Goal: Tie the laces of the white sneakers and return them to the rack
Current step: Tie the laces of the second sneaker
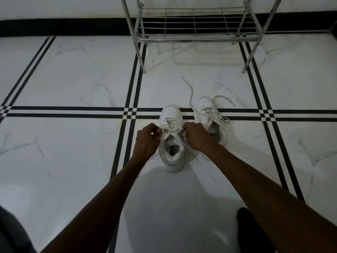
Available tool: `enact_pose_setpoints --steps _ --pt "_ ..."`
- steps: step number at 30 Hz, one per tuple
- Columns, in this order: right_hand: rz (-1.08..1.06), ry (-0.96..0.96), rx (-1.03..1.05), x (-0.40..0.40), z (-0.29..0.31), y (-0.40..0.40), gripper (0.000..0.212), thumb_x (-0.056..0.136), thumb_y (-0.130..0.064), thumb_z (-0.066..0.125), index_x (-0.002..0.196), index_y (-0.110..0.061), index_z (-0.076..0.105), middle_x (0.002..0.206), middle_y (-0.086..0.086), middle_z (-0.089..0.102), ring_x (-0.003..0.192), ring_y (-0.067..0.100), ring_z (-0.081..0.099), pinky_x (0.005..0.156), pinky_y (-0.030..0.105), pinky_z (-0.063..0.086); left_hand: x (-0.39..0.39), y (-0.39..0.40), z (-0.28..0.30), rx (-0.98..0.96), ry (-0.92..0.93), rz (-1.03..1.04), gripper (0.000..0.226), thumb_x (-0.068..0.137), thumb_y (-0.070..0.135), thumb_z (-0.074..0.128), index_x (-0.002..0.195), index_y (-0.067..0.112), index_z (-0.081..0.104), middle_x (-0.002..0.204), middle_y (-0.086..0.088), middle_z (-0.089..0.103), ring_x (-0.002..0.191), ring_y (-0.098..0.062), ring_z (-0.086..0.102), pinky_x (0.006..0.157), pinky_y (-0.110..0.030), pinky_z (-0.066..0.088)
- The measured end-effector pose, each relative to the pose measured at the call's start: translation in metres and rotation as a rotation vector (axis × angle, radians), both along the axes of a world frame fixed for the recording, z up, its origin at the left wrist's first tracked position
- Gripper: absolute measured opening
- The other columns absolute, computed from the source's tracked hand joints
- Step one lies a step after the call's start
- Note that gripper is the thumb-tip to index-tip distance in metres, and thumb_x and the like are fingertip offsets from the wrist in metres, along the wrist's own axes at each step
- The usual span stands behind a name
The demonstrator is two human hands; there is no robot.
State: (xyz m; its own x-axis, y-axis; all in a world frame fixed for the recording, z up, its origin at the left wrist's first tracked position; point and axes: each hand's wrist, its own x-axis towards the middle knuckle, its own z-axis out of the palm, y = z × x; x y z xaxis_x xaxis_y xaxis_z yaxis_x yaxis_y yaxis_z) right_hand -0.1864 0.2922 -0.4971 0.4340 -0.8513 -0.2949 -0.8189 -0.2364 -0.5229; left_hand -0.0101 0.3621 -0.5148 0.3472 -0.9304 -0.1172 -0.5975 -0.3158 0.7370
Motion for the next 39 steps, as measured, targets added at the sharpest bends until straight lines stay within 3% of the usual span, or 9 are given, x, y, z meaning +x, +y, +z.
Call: enact_pose_setpoints --steps 3,7,12,17,22,26,30,34,39 --pt "-0.079 -0.132 0.191 0.006 0.002 0.005 0.026 0.085 -0.006 0.064 0.111 -0.008 0.062 0.11 0.016 0.071 0.102 0.032 0.066 0.086 0.041 0.056 0.01 -0.002 0.002 0.018 0.142 0.144 0.024 0.102 0.026 0.053 0.103 0.006 0.067 0.1 -0.01 0.073 0.09 -0.026 0.07 0.08 -0.041 0.058" --pt "-0.204 -0.266 0.224 0.003 -0.002 0.004 0.038 0.083 0.008 0.057 0.117 -0.008 0.059 0.107 0.011 0.068 0.099 0.027 0.065 0.084 0.039 0.055 0.02 -0.004 0.012 -0.017 -0.013 0.196 0.025 0.101 0.026 0.052 0.109 0.007 0.067 0.109 -0.006 0.072 0.097 -0.016 0.063 0.082 -0.032 0.048" --pt "-0.386 -0.492 0.017 -0.034 0.029 -0.019 0.01 0.089 -0.009 0.062 0.096 -0.009 0.069 0.087 0.008 0.077 0.081 0.019 0.075 0.074 0.036 0.059 -0.022 -0.025 0.032 -0.328 -0.209 0.031 0.01 0.096 0.016 0.056 0.096 0.014 0.065 0.093 0.001 0.069 0.089 -0.016 0.06 0.077 -0.024 0.038" --pt "-0.621 -0.212 -0.298 -0.094 0.036 -0.052 0.042 0.089 -0.037 0.065 0.069 0.0 0.069 0.064 0.011 0.069 0.07 0.027 0.069 0.066 0.032 0.05 -0.097 -0.066 0.037 0.003 0.079 -0.075 0.041 0.098 0.034 0.057 0.081 -0.001 0.069 0.074 -0.015 0.071 0.071 -0.022 0.065 0.061 -0.031 0.036" --pt "-0.638 -0.164 0.028 -0.106 0.009 -0.05 0.057 0.086 -0.057 0.063 0.082 -0.001 0.073 0.085 0.017 0.076 0.086 0.031 0.071 0.072 0.032 0.051 -0.135 -0.093 0.019 0.156 0.27 0.114 0.055 0.088 0.05 0.068 0.052 0.011 0.055 0.056 -0.004 0.056 0.065 -0.022 0.058 0.068 -0.032 0.045" --pt "-0.534 -0.29 0.015 -0.088 0.012 -0.045 0.037 0.09 -0.038 0.066 0.091 -0.002 0.075 0.094 0.015 0.076 0.089 0.027 0.069 0.087 0.042 0.055 -0.139 -0.099 0.02 0.083 0.268 0.123 0.019 0.081 0.027 0.078 0.081 0.008 0.08 0.081 -0.01 0.077 0.083 -0.022 0.073 0.078 -0.033 0.057" --pt "-0.611 -0.364 0.046 -0.091 0.005 -0.044 0.022 0.09 -0.019 0.066 0.106 -0.007 0.073 0.108 0.012 0.074 0.104 0.028 0.067 0.094 0.041 0.053 -0.135 -0.096 0.023 0.045 0.32 0.08 0.019 0.089 0.011 0.071 0.106 0.003 0.076 0.103 -0.012 0.076 0.089 -0.015 0.065 0.078 -0.023 0.048" --pt "-0.52 -0.422 0.029 -0.092 0.006 -0.039 0.013 0.095 -0.015 0.059 0.105 -0.008 0.064 0.108 0.006 0.069 0.101 0.021 0.064 0.087 0.031 0.051 -0.128 -0.086 0.016 -0.075 0.147 -0.008 0.012 0.097 0.011 0.059 0.102 0.002 0.066 0.102 -0.012 0.074 0.095 -0.023 0.069 0.079 -0.032 0.05" --pt "-0.502 -0.385 0.027 -0.082 -0.002 -0.026 0.011 0.098 -0.015 0.048 0.106 -0.016 0.055 0.104 0.007 0.066 0.091 0.024 0.062 0.078 0.037 0.05 -0.122 -0.073 0.011 -0.143 0.015 -0.024 0.011 0.096 0.004 0.051 0.097 0.004 0.062 0.096 -0.009 0.076 0.091 -0.025 0.069 0.075 -0.033 0.046"
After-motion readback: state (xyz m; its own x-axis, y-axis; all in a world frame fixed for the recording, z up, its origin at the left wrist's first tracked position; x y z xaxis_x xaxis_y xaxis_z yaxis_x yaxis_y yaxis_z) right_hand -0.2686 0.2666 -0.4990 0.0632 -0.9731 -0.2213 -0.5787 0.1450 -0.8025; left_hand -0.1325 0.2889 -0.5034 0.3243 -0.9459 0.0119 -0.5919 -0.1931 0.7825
